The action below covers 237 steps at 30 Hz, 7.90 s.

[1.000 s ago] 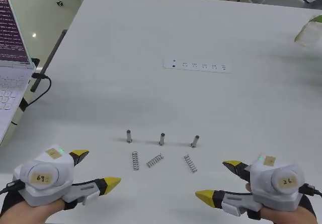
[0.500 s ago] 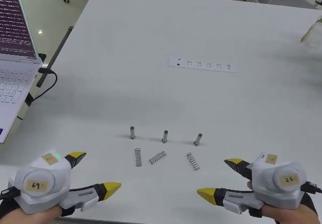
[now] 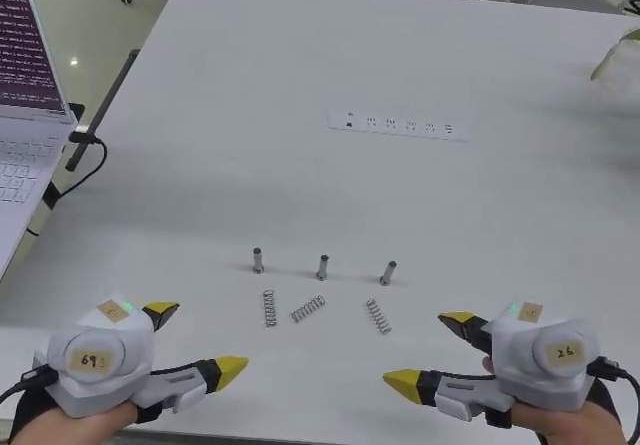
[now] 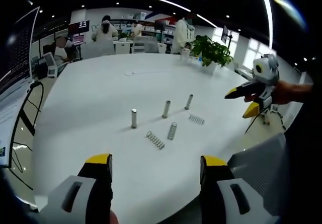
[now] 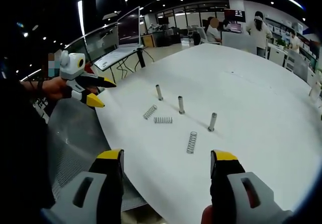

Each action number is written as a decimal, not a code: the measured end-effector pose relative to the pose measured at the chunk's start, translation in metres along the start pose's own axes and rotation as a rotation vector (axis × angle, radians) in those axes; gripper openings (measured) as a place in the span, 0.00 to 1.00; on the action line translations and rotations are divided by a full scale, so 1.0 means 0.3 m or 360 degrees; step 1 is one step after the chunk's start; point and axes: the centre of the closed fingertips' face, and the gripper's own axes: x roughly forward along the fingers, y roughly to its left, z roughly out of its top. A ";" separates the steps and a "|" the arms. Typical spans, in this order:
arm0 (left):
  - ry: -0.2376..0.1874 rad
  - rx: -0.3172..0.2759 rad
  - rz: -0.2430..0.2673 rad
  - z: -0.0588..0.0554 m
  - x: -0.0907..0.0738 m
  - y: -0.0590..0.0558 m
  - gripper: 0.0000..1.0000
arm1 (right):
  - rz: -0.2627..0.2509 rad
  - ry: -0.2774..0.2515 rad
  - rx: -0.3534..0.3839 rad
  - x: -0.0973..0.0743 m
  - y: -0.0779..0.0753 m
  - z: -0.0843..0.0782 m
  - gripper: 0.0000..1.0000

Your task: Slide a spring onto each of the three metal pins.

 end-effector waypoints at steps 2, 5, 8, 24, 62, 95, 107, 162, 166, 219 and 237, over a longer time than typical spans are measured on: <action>0.0004 -0.0002 0.0000 0.000 0.015 -0.004 0.66 | 0.0002 -0.0001 -0.0002 -0.001 0.003 0.004 0.69; 0.0000 -0.0011 -0.0003 0.010 0.040 -0.015 0.65 | 0.0006 0.0004 -0.0007 0.002 0.004 0.004 0.68; -0.0004 -0.0020 -0.0005 0.014 0.058 -0.017 0.64 | 0.0008 0.0004 -0.0007 0.003 0.003 0.004 0.68; 0.0061 0.0067 -0.0094 0.025 0.151 -0.041 0.60 | 0.0016 0.0007 -0.0011 0.001 -0.005 0.013 0.68; 0.0226 0.0051 -0.0030 -0.030 0.383 0.003 0.33 | 0.0020 0.0003 -0.0025 -0.012 -0.029 0.035 0.67; 0.0361 0.0144 0.0057 -0.091 0.398 0.040 0.06 | 0.0021 -0.0001 -0.0003 -0.017 -0.025 0.010 0.67; 0.0385 0.0149 0.0047 -0.101 0.370 0.041 0.02 | 0.0015 -0.0006 0.0007 -0.022 -0.025 -0.001 0.66; 0.0168 0.0453 -0.0388 0.024 0.188 -0.328 0.02 | 0.0221 -0.0006 -0.0019 0.033 0.096 -0.008 0.50; 0.0153 0.0506 -0.0439 0.043 0.181 -0.364 0.02 | 0.0237 -0.0032 -0.0018 0.036 0.105 0.011 0.46; 0.0072 0.0945 -0.0788 0.143 0.157 -0.544 0.02 | 0.0659 0.0005 -0.0242 0.017 0.202 0.094 0.10; 0.0060 0.0948 -0.0773 0.179 0.197 -0.519 0.02 | 0.0602 0.0144 -0.0565 0.032 0.185 0.156 0.09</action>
